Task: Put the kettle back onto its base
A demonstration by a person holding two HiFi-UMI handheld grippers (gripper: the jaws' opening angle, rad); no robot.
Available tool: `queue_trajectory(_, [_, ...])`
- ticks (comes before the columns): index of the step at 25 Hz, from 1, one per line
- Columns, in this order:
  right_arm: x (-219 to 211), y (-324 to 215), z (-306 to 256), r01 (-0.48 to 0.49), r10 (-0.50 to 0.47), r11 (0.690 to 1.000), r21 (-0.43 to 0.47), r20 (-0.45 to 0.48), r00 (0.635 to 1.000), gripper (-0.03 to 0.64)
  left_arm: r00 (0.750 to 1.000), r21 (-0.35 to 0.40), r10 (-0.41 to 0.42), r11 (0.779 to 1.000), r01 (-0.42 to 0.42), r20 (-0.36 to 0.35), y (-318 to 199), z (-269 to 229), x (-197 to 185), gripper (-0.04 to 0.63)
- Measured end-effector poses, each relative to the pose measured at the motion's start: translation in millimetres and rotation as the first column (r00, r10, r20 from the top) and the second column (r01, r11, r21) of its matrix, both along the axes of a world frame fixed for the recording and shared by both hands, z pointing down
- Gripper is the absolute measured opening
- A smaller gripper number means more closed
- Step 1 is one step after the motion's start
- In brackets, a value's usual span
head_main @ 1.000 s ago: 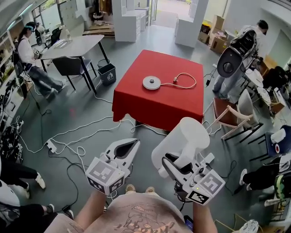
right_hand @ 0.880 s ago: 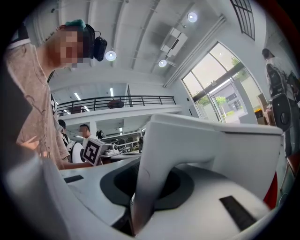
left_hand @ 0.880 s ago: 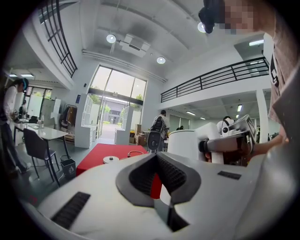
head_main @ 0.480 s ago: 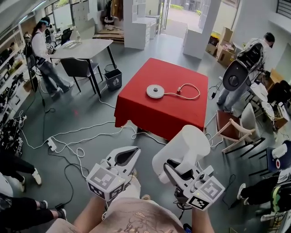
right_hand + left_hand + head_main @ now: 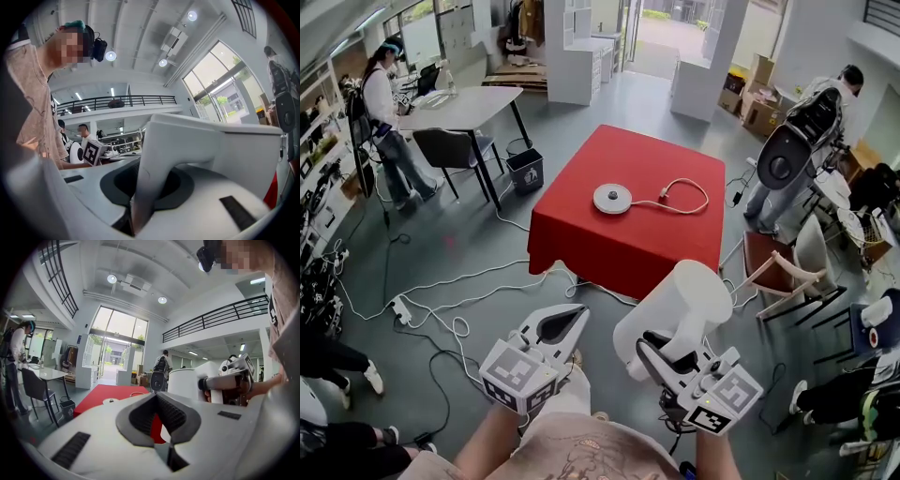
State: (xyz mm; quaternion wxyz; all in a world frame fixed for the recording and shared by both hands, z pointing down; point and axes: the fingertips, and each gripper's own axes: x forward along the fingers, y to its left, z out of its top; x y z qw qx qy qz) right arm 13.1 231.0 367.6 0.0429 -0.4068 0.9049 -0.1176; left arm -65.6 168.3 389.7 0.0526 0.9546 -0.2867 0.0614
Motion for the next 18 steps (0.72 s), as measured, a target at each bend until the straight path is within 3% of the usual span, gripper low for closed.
queue_trajectory(18, [18.8, -111.0, -1.2, -0.016, 0.016, 1.0, -0.015, 0.011, 1.0, 0.083, 0.999, -0.009, 0.046, 0.999, -0.046, 0.008, -107.5, 3.0, 30.9, -0.008])
